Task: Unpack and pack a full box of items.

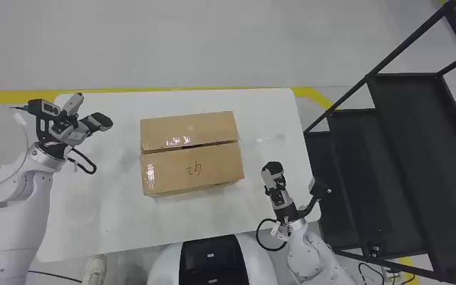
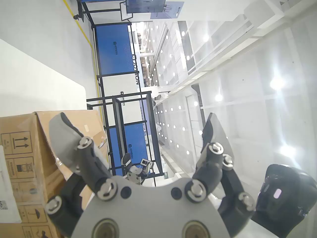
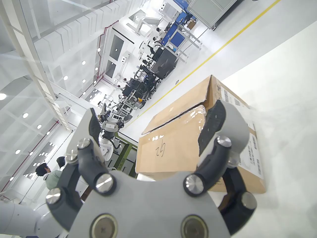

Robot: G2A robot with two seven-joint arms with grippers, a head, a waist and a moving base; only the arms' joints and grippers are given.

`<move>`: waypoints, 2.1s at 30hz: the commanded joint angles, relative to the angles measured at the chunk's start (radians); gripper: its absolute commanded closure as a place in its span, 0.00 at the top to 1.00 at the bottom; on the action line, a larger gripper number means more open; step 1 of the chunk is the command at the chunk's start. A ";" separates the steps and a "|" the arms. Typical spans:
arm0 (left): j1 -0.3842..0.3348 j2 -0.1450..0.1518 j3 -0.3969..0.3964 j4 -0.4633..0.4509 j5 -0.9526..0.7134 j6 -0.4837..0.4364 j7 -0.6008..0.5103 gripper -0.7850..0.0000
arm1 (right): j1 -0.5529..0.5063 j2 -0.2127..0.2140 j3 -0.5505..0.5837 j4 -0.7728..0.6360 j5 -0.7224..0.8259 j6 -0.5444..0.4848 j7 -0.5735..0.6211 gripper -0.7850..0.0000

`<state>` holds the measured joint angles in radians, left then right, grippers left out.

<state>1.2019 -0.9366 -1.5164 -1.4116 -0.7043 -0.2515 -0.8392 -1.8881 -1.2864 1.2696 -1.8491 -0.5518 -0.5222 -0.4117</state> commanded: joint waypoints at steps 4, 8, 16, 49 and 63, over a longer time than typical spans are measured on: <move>0.000 0.000 0.000 0.000 0.000 0.000 0.000 1.00 | 0.000 0.000 0.000 0.000 0.000 0.000 0.000 1.00; 0.000 0.000 0.000 0.000 0.000 0.000 0.000 1.00 | 0.000 0.000 0.000 0.000 0.000 0.000 0.000 1.00; 0.000 0.000 0.000 0.000 0.000 0.000 0.000 1.00 | 0.000 0.000 0.000 0.000 0.000 0.000 0.000 1.00; -0.062 0.020 0.018 0.023 0.202 0.027 -0.272 1.00 | 0.154 0.046 0.114 -0.024 0.088 0.038 0.716 1.00; -0.049 0.028 -0.010 0.061 0.075 0.004 -0.490 1.00 | 0.284 0.096 0.201 -0.093 0.161 0.139 1.301 1.00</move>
<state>1.1531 -0.9083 -1.5266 -1.3506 -0.6292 -0.2478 -1.3292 -1.6030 -1.1901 1.4708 -1.9421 -0.3898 -0.3830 0.8927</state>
